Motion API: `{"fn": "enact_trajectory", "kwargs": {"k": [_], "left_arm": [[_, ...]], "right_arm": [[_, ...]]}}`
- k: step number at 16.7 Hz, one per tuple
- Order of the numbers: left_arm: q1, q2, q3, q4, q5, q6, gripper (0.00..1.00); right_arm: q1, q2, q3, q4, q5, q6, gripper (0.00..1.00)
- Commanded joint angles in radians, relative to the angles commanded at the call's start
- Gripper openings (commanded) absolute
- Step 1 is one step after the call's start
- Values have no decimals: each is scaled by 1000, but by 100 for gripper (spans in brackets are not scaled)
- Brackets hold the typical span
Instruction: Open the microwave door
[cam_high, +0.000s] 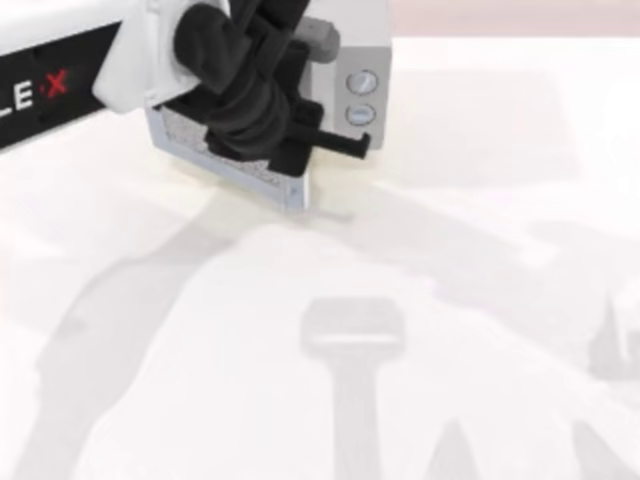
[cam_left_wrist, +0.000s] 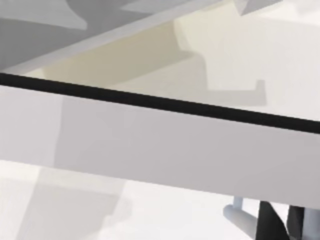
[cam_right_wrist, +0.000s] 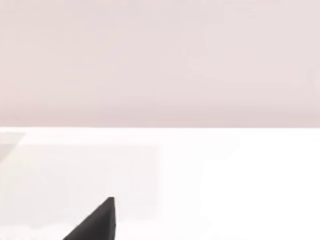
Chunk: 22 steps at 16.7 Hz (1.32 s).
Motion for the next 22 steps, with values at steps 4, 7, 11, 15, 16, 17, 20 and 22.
{"fn": "enact_trajectory", "kwargs": {"k": [4,7,11,15,16,17,20,22], "left_arm": [[0,0,0,0,0,0,0],[0,0,0,0,0,0,0],[-1,-7,-10,5,13,10,0],[25,-50,-77,14,55,93,0],[31,-62,-90,18,66,113,0],[36,-74,-97,23,73,127,0],[38,-80,-99,27,77,132,0],[38,-80,-99,27,77,132,0]], "right_arm": [[0,0,0,0,0,0,100],[0,0,0,0,0,0,100],[0,0,0,0,0,0,100],[0,0,0,0,0,0,100],[0,0,0,0,0,0,100],[0,0,0,0,0,0,100],[0,0,0,0,0,0,100],[0,0,0,0,0,0,100]]}}
